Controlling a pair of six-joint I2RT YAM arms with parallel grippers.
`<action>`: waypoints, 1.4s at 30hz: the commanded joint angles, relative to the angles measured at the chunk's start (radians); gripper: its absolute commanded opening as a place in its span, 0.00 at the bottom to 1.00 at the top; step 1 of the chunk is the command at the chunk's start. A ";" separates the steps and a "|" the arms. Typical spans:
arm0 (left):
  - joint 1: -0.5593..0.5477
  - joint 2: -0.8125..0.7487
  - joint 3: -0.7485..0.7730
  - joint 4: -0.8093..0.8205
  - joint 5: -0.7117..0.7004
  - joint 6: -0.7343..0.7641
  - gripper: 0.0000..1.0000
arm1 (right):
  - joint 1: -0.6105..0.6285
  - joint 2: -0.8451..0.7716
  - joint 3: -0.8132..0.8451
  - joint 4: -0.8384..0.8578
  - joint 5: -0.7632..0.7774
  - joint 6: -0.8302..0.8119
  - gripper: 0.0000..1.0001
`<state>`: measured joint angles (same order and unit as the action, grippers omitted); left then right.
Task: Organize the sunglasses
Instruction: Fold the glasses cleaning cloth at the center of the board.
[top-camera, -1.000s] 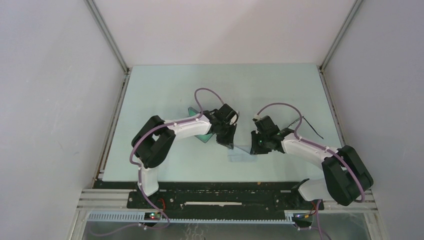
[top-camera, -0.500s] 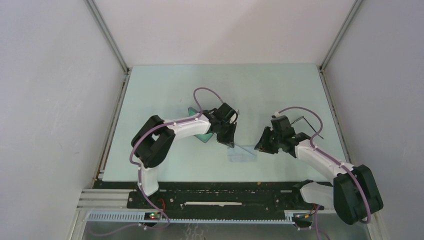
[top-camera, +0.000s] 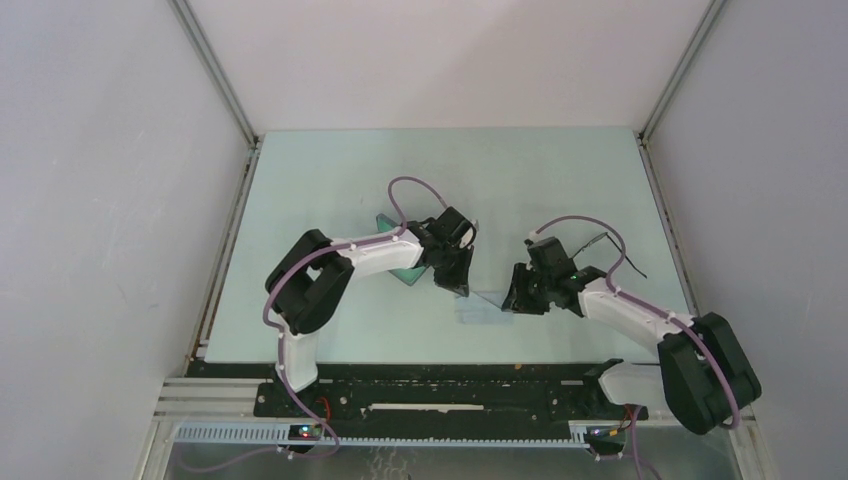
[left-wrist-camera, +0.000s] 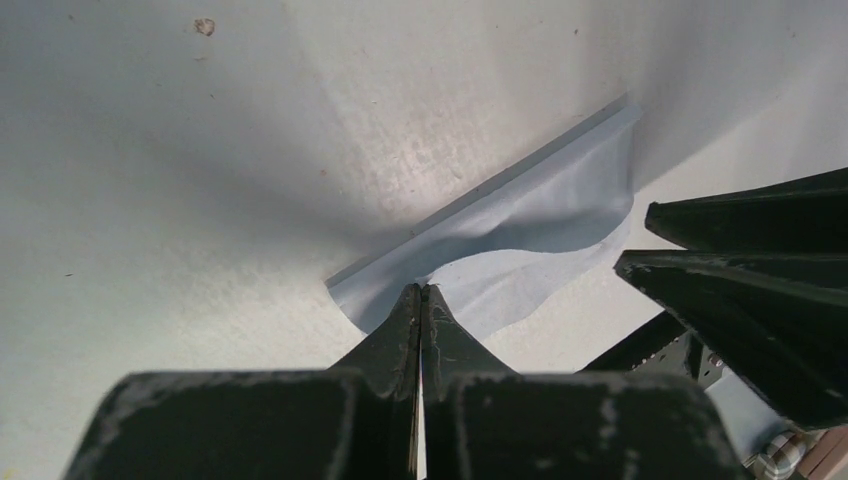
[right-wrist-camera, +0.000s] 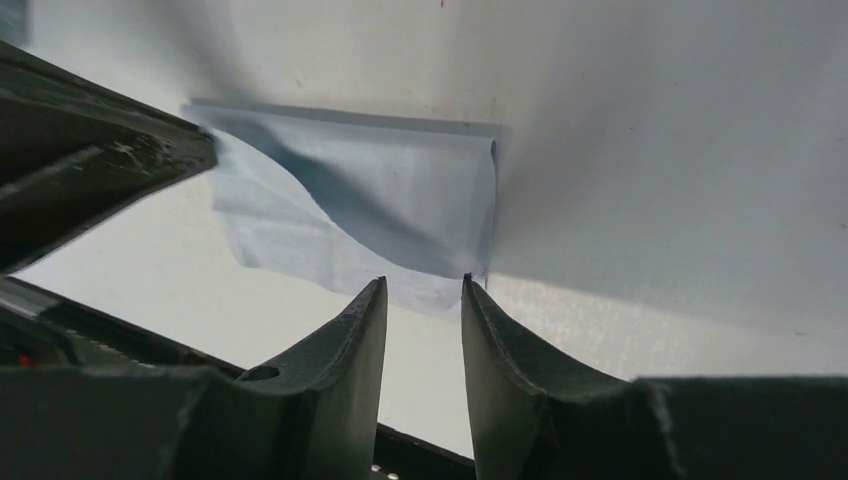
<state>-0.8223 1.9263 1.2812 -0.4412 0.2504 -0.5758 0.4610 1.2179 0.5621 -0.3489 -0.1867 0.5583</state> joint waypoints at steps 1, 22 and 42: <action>0.003 0.001 -0.022 0.016 0.008 -0.009 0.00 | 0.059 0.051 0.045 -0.004 0.072 -0.065 0.42; 0.003 -0.001 -0.040 0.018 0.009 -0.010 0.00 | 0.090 0.069 0.102 -0.017 0.149 -0.133 0.41; 0.009 0.008 -0.043 0.018 0.006 -0.010 0.00 | 0.113 0.172 0.156 -0.035 0.147 -0.203 0.33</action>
<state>-0.8211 1.9324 1.2575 -0.4351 0.2497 -0.5774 0.5652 1.3743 0.6792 -0.3847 -0.0578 0.3828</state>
